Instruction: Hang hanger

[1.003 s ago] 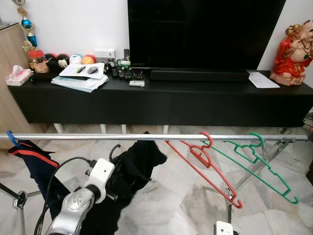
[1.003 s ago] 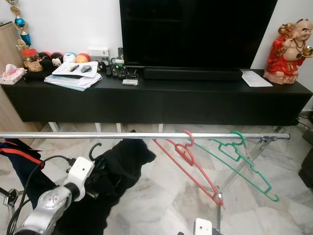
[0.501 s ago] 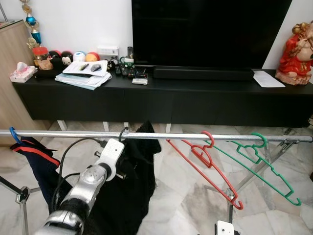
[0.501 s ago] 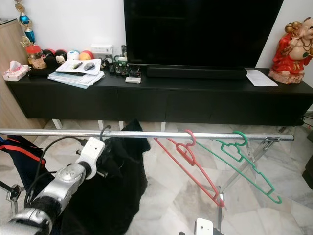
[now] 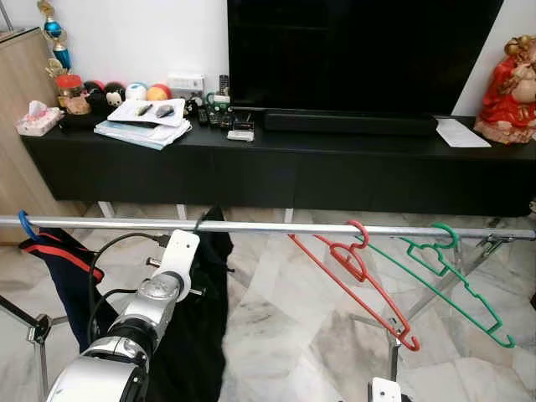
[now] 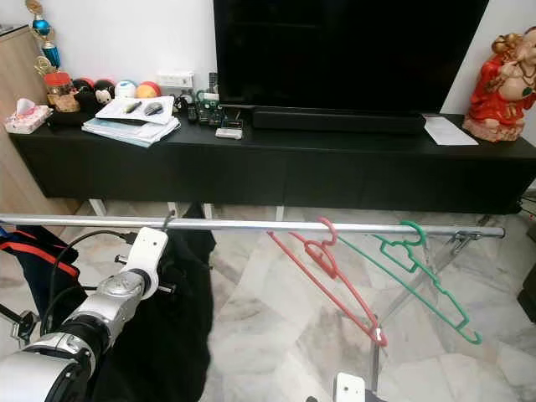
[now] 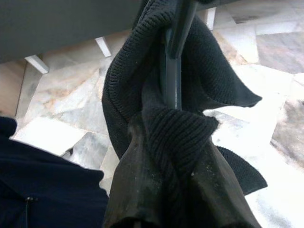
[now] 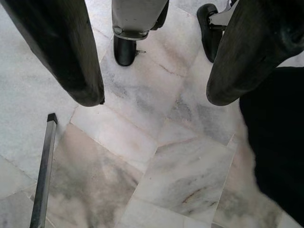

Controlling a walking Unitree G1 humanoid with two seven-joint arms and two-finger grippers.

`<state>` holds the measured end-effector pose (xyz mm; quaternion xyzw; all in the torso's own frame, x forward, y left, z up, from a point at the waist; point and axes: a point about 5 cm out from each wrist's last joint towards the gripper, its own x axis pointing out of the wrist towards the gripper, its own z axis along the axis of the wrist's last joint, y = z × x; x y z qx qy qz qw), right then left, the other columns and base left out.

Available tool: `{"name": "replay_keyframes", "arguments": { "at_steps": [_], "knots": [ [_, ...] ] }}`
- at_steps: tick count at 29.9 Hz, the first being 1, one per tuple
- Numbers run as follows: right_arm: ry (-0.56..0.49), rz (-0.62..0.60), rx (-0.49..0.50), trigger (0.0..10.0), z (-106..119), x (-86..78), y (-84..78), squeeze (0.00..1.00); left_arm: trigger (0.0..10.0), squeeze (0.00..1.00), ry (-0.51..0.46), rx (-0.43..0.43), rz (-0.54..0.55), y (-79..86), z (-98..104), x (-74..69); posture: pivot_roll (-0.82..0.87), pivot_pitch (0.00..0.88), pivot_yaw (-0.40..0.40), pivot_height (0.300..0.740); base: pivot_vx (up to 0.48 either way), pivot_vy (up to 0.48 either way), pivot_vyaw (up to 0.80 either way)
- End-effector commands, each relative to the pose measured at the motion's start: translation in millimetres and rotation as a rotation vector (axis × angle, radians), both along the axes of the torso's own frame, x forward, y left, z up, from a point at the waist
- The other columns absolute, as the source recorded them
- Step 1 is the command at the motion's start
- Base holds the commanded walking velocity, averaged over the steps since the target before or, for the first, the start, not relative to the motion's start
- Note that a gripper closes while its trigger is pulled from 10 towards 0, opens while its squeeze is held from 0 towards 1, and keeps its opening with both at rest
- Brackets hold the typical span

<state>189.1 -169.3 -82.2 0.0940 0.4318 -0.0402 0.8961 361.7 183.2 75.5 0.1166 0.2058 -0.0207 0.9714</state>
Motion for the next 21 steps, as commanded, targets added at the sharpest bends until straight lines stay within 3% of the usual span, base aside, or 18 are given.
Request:
{"name": "replay_keyframes", "arguments": {
  "at_steps": [1, 5, 6, 7, 21],
  "knots": [
    [0.007, 0.006, -0.006, 10.0, 0, 0.6, -2.0, 0.0, 10.0, 0.0, 0.005, -0.023, 0.04, 3.3, 1, 0.6, 0.03, 0.001, -0.052, 0.74, 0.0, 0.0, 0.0],
    [0.007, 0.007, -0.006, 10.0, 0, 0.6, -1.4, 0.0, 10.0, 0.0, -0.003, -0.042, 0.023, 1.1, -2, -1.6, 0.03, 0.0, -0.051, 0.74, 0.0, 0.0, 0.0],
    [0.007, 0.006, -0.006, 10.0, 0, 0.5, -1.2, 0.0, 10.0, 0.11, -0.009, -0.055, 0.017, 0.1, -3, -2.0, 0.03, 0.0, -0.049, 0.74, 0.0, 0.0, 0.0],
    [0.008, 0.006, -0.005, 10.0, 0, 0.2, -0.9, 0.0, 10.0, 1.0, -0.028, -0.065, -0.003, -2.0, -3, -2.7, 0.03, 0.0, -0.048, 0.74, 0.0, 0.0, 0.0],
    [0.016, 0.008, 0.002, 10.0, -2, -3.0, 2.3, 0.0, 10.0, 1.0, -0.196, -0.133, -0.057, 8.3, 3, -14.8, 0.03, 0.0, -0.03, 0.74, 0.0, 0.0, 0.0]
  ]
}}
